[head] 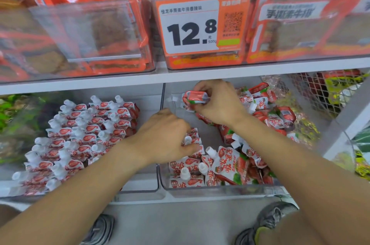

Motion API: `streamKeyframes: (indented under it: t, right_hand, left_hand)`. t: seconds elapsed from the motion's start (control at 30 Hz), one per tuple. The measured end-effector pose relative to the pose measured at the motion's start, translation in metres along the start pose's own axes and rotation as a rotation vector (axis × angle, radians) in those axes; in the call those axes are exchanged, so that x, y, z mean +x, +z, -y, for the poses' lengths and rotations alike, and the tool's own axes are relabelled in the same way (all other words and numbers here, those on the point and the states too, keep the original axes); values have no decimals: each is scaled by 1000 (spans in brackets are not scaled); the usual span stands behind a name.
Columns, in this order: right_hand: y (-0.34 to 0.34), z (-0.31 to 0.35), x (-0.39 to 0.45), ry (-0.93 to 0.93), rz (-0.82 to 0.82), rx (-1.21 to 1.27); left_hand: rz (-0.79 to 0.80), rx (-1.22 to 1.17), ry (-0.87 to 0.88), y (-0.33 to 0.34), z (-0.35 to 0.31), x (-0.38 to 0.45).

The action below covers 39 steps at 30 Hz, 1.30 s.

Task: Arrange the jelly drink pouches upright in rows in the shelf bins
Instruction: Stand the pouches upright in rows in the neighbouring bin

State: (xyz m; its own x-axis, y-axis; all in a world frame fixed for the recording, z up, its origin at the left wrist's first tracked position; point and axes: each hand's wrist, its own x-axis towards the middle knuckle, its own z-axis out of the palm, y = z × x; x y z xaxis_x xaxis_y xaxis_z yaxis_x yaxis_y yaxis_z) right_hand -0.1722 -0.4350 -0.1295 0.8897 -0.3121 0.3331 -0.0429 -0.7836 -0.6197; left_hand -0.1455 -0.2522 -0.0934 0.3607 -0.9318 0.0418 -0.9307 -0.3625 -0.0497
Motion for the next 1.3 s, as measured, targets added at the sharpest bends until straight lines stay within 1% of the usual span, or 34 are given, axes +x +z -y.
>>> streamKeyframes:
  t: [0.03, 0.1, 0.13, 0.17, 0.2, 0.27, 0.33, 0.37, 0.4, 0.47, 0.5, 0.57, 0.63, 0.7, 0.8, 0.9, 0.97, 1.07, 1.13, 1.2, 1.3]
  right_hand:
    - [7, -2, 2, -17, 80, 0]
    - [14, -5, 6, -60, 374, -103]
    - [15, -8, 7, -45, 526, -136]
    - [15, -9, 8, 5, 633, -130]
    - [16, -12, 10, 60, 677, -86]
    - [16, -15, 12, 145, 646, 21]
    - [14, -14, 13, 159, 603, 47]
    - [11, -13, 13, 144, 578, 21]
    - [9, -10, 13, 123, 544, -16]
    - [5, -5, 13, 65, 452, -54]
    - [4, -3, 13, 41, 415, -59]
    - [9, -2, 13, 30, 388, -75]
    - [17, -3, 13, 39, 426, -71]
    - [21, -3, 13, 50, 520, -70]
    - [15, 1, 13, 217, 686, 28]
    - [4, 8, 11, 395, 860, 354]
    - [2, 7, 10, 456, 881, 477]
    - [4, 6, 11, 492, 831, 491]
    - [4, 4, 12, 457, 825, 447]
    - [3, 1, 11, 451, 787, 421]
    - [1, -5, 12, 492, 782, 546]
  left_hand:
    - [0, 1, 3, 1, 1, -1]
    - [4, -8, 11, 4, 3, -2]
    - [6, -21, 13, 5, 4, -2]
    - [11, -36, 13, 6, 6, -3]
    - [17, -53, 12, 6, 6, -5]
    - [-5, -95, 19, 8, 7, -13]
    - [-88, -129, 17, 11, 6, -26]
    - [-140, -172, -25, 13, 4, -35]
    - [-183, -248, -103, 16, 3, -45]
    - [-214, -453, -289, 20, -2, -64]
    - [-212, -558, -347, 23, -6, -71]
    - [-211, -674, -371, 30, -12, -81]
    - [-222, -680, -357, 36, -14, -85]
    - [-220, -716, -357, 36, -13, -85]
    - [-212, -767, -355, 33, -10, -85]
    - [-211, -745, -362, 29, -7, -84]
    - [-237, -671, -376, 26, -3, -78]
    - [-338, -501, -377, 19, 1, -63]
    - [-386, -439, -319, 11, 5, -47]
    - [-335, -380, -254, 3, 9, -26]
    - [-147, -136, -140, -1, 17, 10]
